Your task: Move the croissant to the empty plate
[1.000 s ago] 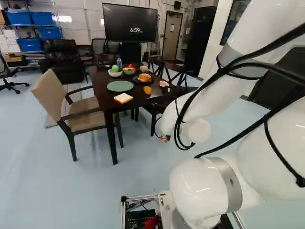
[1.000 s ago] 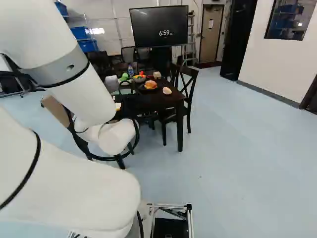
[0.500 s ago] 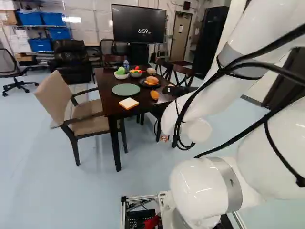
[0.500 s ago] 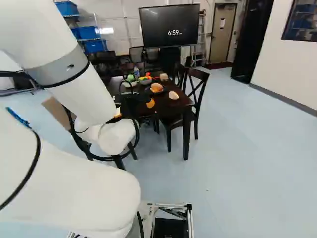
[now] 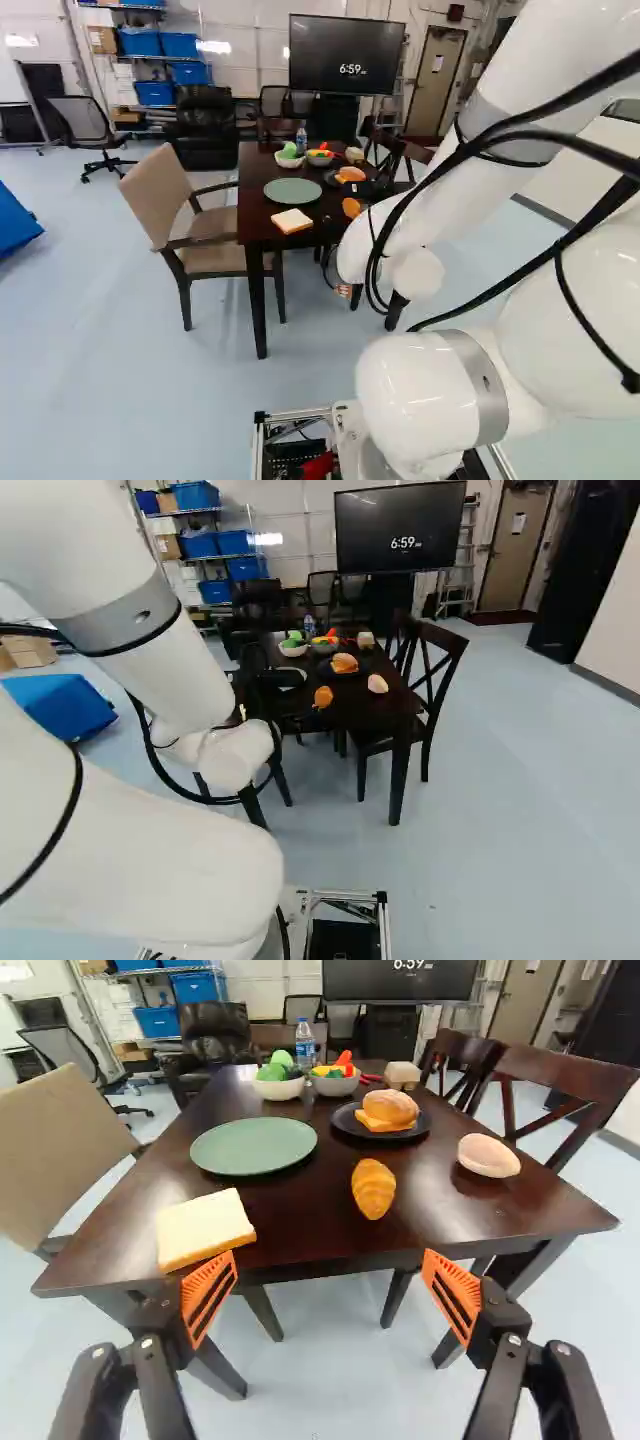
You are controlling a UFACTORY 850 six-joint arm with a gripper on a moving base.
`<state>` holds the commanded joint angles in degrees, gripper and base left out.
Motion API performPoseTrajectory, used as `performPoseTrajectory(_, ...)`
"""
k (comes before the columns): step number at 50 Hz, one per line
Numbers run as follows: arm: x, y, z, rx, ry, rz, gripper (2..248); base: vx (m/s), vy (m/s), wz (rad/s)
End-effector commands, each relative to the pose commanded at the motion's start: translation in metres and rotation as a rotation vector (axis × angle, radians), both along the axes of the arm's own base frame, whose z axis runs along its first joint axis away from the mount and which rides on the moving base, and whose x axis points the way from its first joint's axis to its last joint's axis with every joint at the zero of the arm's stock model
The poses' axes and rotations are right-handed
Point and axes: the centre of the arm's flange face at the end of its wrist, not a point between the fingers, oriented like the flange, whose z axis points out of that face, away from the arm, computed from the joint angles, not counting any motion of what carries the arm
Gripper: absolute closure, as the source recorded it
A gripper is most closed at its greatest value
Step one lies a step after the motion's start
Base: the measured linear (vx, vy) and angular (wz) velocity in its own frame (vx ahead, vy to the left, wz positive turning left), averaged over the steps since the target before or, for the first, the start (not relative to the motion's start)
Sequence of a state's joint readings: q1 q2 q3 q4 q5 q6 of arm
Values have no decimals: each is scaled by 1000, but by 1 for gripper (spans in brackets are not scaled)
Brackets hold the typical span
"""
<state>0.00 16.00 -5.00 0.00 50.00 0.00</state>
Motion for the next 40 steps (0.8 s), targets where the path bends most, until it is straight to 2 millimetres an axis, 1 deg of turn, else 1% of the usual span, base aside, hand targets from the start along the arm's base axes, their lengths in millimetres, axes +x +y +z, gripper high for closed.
performPoseTrajectory(8, 0, 0, 0, 0, 0, 0, 3, 117, -54, 346)
performPoseTrajectory(17, 0, 0, 0, 0, 0, 0, 3, 118, -32, 144)
performPoseTrajectory(34, 0, 0, 0, 0, 0, 0, 3, 106, -45, -2)
performPoseTrajectory(40, 0, 0, 0, 0, 0, 0, 3, 62, -8, -14)
